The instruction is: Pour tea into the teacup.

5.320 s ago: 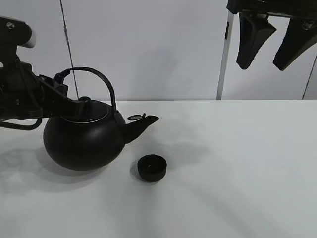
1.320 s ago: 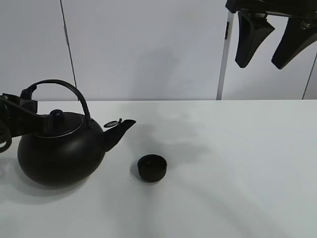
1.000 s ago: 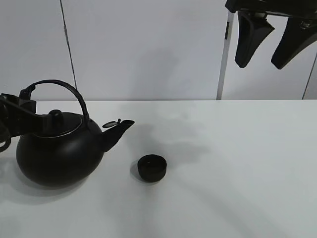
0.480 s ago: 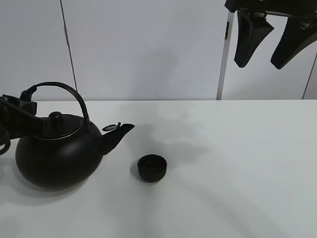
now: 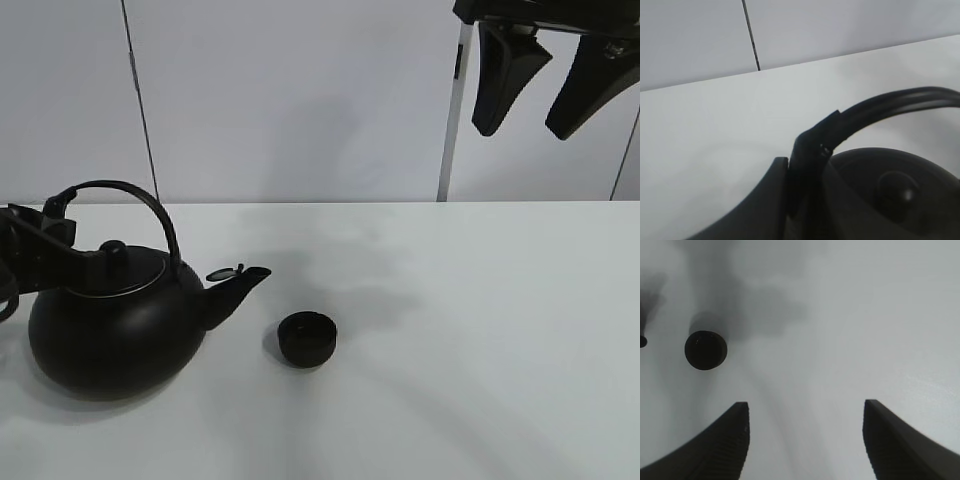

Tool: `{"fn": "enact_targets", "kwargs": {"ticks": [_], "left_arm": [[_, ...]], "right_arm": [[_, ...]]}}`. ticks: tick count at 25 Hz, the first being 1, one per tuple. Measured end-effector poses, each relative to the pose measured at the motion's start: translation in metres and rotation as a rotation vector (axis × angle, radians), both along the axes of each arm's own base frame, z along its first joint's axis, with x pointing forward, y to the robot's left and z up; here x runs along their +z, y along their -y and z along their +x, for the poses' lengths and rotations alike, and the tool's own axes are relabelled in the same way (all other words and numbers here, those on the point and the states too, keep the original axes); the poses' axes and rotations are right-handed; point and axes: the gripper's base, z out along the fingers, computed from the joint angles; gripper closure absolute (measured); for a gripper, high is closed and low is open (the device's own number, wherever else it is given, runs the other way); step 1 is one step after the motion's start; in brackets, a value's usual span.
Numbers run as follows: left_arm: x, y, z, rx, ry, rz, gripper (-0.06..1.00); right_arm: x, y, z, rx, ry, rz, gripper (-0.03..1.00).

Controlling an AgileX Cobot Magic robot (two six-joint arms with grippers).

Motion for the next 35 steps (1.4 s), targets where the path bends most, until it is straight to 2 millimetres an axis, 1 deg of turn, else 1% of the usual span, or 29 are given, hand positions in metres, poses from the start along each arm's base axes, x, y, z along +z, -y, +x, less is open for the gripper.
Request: {"fn": "enact_targets", "kwargs": {"ticks": [3,24,30,35], "left_arm": [[-0.002,0.000,-0.001,-0.004,-0.028,0.004,0.83],[-0.003,0.000,-0.002,-0.008,-0.050,0.004,0.83],[-0.007,-0.005,-0.010,0.000,-0.049,0.000,0.83],[-0.007,-0.004,-0.011,-0.025,-0.044,-0.003,0.83]], "right_arm": [[0.000,0.000,0.000,0.000,0.000,0.000,0.52],[0.000,0.000,0.000,0.000,0.002,0.001,0.52],[0.000,0.000,0.000,0.000,0.002,0.001,0.52],[0.000,0.000,0.000,0.000,0.002,0.001,0.52]]}}
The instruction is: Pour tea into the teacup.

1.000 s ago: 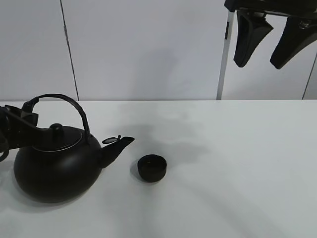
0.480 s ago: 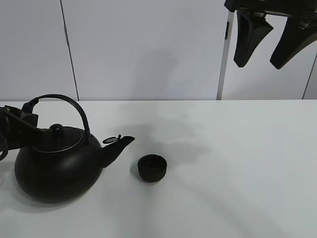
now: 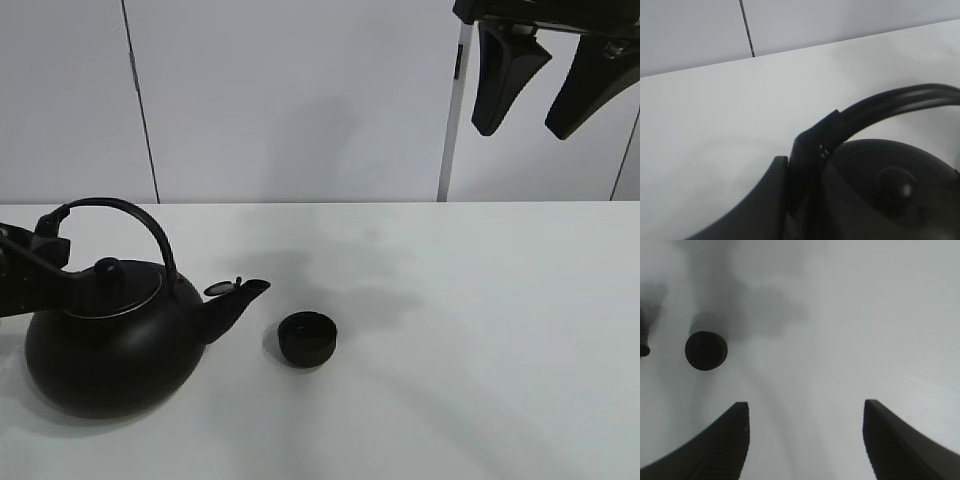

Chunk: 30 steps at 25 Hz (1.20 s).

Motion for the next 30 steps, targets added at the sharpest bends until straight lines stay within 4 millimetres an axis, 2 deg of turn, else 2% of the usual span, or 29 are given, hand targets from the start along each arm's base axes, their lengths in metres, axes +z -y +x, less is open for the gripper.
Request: {"fn": "enact_targets", "kwargs": {"ticks": [10,16,26,30], "left_arm": [[-0.0002,0.0016,-0.0009,-0.009,-0.016,-0.028,0.83],[0.0018,0.0026,-0.0010,-0.007,-0.014,-0.066,0.73],[-0.0011,0.0030,-0.0025,-0.014,-0.050,-0.063,0.69],[-0.0049,0.0032,-0.0043,-0.018,-0.096,-0.055,0.62]], "right_arm": [[0.0000,-0.0003,-0.0001,0.000,-0.001,0.004,0.52],[0.0000,-0.0003,-0.0001,0.000,-0.001,0.004,0.52],[0.0001,-0.0004,0.0000,-0.001,0.000,0.004,0.52],[0.0001,-0.0004,0.0002,-0.001,0.002,0.005,0.52]]}}
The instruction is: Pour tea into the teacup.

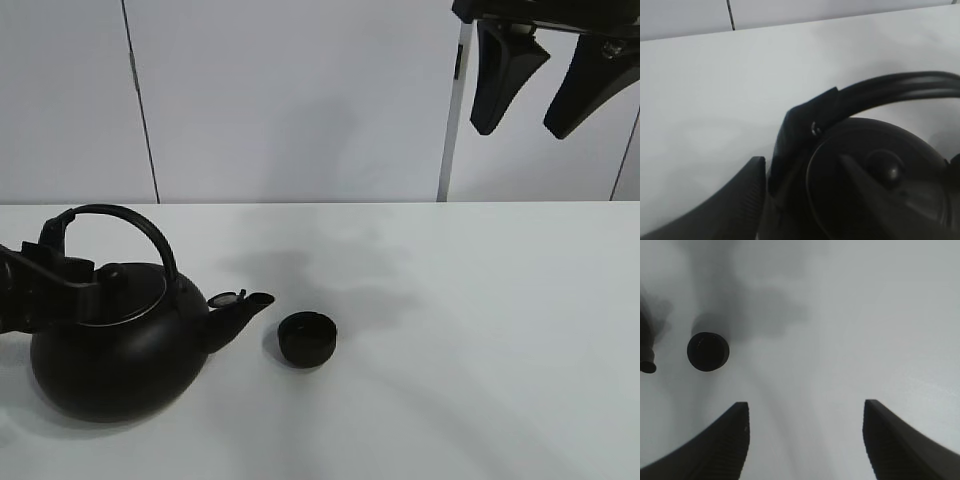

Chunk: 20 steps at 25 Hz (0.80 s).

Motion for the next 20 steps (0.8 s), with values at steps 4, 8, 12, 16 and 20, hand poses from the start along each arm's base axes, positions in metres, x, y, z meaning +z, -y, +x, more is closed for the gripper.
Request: {"fn": "enact_targets", "kwargs": {"ticks": [4,8,12,16,20], "left_arm": [[0.001,0.000,-0.001,0.001,-0.001,-0.005,0.58],[0.011,-0.007,-0.012,0.004,0.034,-0.028,0.57],[0.027,-0.018,-0.029,0.010,0.100,-0.092,0.57],[0.052,-0.022,-0.041,-0.010,0.205,-0.197,0.56],[0.083,-0.018,-0.040,-0.035,0.236,-0.276,0.56]], "right_arm": [[0.000,0.000,0.000,0.000,0.000,0.000,0.52],[0.000,0.000,0.000,0.000,0.000,0.000,0.52],[0.000,0.000,0.000,0.000,0.002,0.001,0.52],[0.000,0.000,0.000,0.000,0.005,0.001,0.52],[0.000,0.000,0.000,0.000,0.005,0.002,0.52]]}}
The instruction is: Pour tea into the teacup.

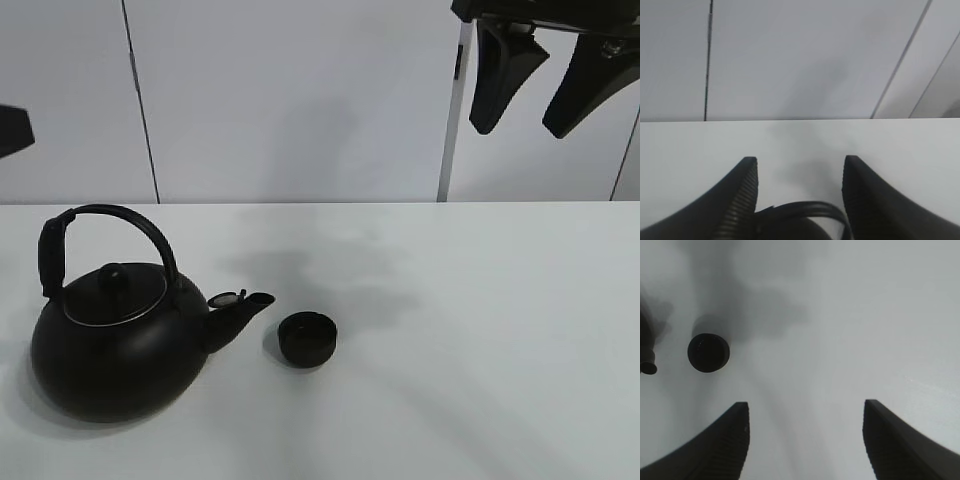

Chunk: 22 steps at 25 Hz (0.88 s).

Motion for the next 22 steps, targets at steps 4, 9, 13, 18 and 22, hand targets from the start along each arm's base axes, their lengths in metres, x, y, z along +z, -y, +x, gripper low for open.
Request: {"fn": "enact_targets", "kwargs": {"ticks": [4,9,13,18,22], "left_arm": [[0.038,0.018,0.014,-0.086,-0.094,0.000,0.56],[0.090,0.044,0.039,-0.189,-0.195,0.045,0.46],[0.105,0.059,0.069,-0.202,-0.361,0.049,0.44],[0.103,0.082,0.104,-0.216,-0.578,0.059,0.43],[0.089,0.096,0.123,-0.219,-0.740,0.083,0.43]], "right_arm": [[0.000,0.000,0.000,0.000,-0.001,0.003,0.52],[0.000,-0.001,0.000,-0.001,-0.003,0.006,0.52],[0.000,-0.001,0.000,-0.001,-0.003,0.006,0.52],[0.000,-0.001,0.000,-0.001,-0.002,0.006,0.52],[0.000,-0.001,0.000,-0.001,-0.002,0.006,0.52]]}}
